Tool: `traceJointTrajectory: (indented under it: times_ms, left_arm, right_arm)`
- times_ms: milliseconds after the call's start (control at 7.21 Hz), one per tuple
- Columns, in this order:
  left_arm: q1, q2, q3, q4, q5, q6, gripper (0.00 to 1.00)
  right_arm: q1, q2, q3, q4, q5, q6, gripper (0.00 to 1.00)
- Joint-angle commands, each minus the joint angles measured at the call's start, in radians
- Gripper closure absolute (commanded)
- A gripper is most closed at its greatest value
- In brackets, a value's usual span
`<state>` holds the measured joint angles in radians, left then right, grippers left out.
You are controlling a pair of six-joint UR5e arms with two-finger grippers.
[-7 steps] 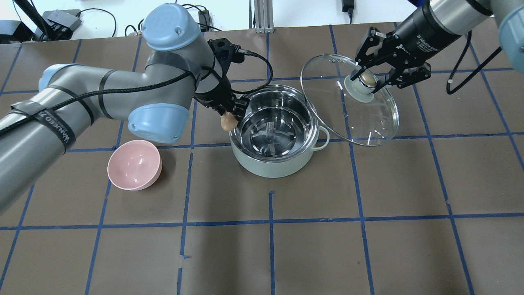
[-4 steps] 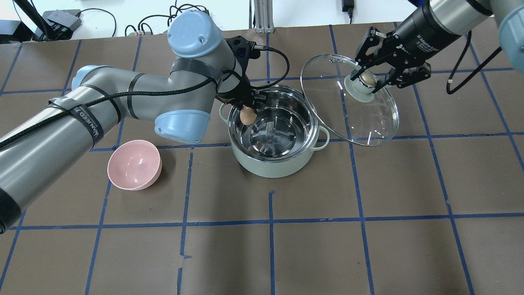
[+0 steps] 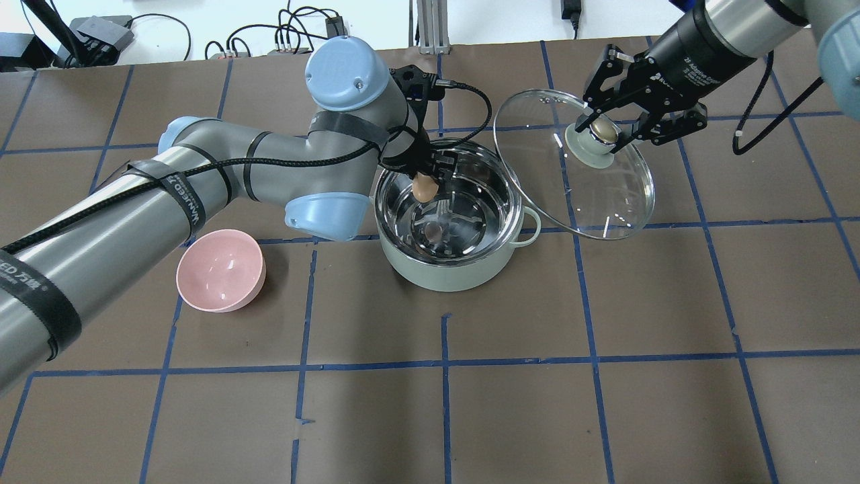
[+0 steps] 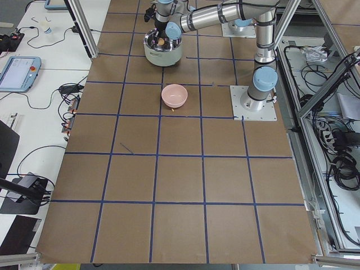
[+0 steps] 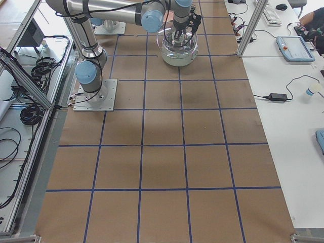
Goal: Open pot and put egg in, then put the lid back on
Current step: 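Lower the egg into the pot and open the left gripper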
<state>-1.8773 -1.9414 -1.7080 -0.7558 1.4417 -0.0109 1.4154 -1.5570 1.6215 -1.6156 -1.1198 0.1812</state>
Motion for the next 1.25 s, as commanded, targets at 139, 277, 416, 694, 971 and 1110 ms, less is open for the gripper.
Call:
traceJointTrajectory:
  times_ms: [139,277,416,694,971,1110]
  left_arm:
    - [-0.017,-0.047,0.001,0.102,-0.021,-0.027,0.87]
    - [-0.017,-0.059,0.001,0.131,-0.065,-0.037,0.87]
    - [-0.017,-0.076,0.001,0.157,-0.069,-0.038,0.87]
    - [-0.017,-0.087,0.001,0.191,-0.069,-0.037,0.86]
    - [-0.017,-0.087,0.001,0.194,-0.063,-0.037,0.66]
    - [-0.017,-0.085,0.001,0.194,-0.058,-0.035,0.35]
  right_arm:
    - [0.000,0.000,0.001,-0.006,0.000,0.000,0.48]
    - [0.000,0.000,0.001,-0.004,0.000,0.000,0.48]
    - [0.000,0.000,0.001,-0.004,-0.002,0.000,0.48]
    - [-0.003,0.000,0.001,-0.001,-0.003,0.000,0.48]
    - [-0.009,-0.008,-0.002,0.002,-0.056,0.000,0.48]
    - [-0.009,-0.014,-0.002,0.002,-0.076,0.000,0.48]
